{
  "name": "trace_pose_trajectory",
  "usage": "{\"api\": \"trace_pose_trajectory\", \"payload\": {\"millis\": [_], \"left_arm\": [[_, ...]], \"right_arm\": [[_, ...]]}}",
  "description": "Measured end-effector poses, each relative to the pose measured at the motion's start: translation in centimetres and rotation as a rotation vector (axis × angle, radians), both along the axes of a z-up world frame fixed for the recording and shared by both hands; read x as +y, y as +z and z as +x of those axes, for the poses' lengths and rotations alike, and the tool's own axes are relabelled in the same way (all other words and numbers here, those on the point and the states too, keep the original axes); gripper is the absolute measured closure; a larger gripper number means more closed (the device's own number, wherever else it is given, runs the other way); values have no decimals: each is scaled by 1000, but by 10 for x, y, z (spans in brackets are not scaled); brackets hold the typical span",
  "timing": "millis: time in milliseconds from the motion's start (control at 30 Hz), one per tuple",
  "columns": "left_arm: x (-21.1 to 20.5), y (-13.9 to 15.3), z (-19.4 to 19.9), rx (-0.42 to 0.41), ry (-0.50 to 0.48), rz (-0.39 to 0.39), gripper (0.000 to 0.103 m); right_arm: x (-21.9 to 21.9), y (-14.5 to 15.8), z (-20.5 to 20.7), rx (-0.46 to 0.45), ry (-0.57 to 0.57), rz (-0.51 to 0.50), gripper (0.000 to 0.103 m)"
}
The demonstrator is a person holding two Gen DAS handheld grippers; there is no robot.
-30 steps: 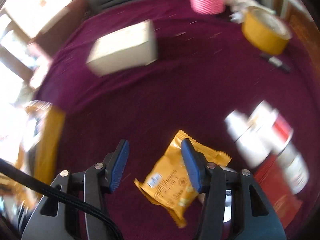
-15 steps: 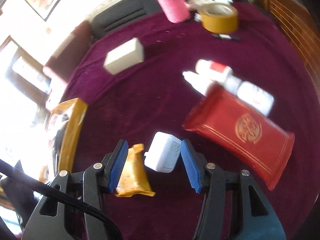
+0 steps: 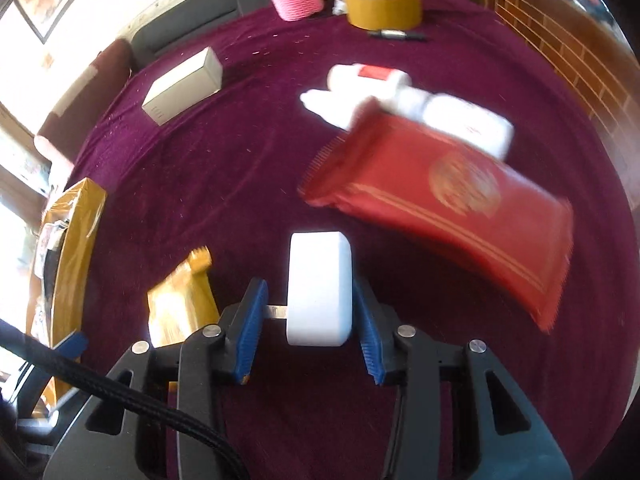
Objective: Organize objects
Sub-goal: 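Grasp the yellow cracker packet with the left gripper while the right gripper grasps the small white box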
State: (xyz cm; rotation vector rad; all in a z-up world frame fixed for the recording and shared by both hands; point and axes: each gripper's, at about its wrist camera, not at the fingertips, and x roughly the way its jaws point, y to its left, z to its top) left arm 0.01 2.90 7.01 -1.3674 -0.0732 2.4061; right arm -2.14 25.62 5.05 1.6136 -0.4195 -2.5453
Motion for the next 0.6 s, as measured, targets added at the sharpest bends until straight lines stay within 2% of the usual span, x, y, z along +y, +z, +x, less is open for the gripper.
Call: {"api": "trace_pose_trajectory", "payload": {"millis": [100,133,200,233,267,333,367,400,433,467,533,600], "left_arm": [[25,-10,-14,7,16,-31,38],[36,-16,-21,13,24,-72,34],[46,-18,-28,65,74,-107,20],[53,-19,-31,87,101,-148,16],[62,-22,-35,95,87,-159,15],[77,-36,-42,36,34,-195,15],[83,-41,-42,34,14,-229,11],[89,-41,-37,91,-2,-258,15],[90,-41,-34,112,-20,-259,20],[86,-41,-34,89,-41,-220,25],[74,-36,-35,85,-33,-189,57],[60,-33,-35,42,-47,-123,58]], "right_arm": [[13,2,20,-2,-18,-31,62],[15,3,25,1,-23,-41,62],[21,1,35,5,-31,-68,62],[24,1,39,8,-31,-79,62],[25,0,41,13,-29,-86,62],[27,0,46,25,-26,-91,62],[27,0,48,29,-26,-89,62],[26,1,48,34,-24,-84,62],[25,1,49,38,-24,-73,62],[24,2,49,41,-25,-63,62],[24,2,50,51,-23,-61,62],[24,1,51,61,-24,-62,62]]}}
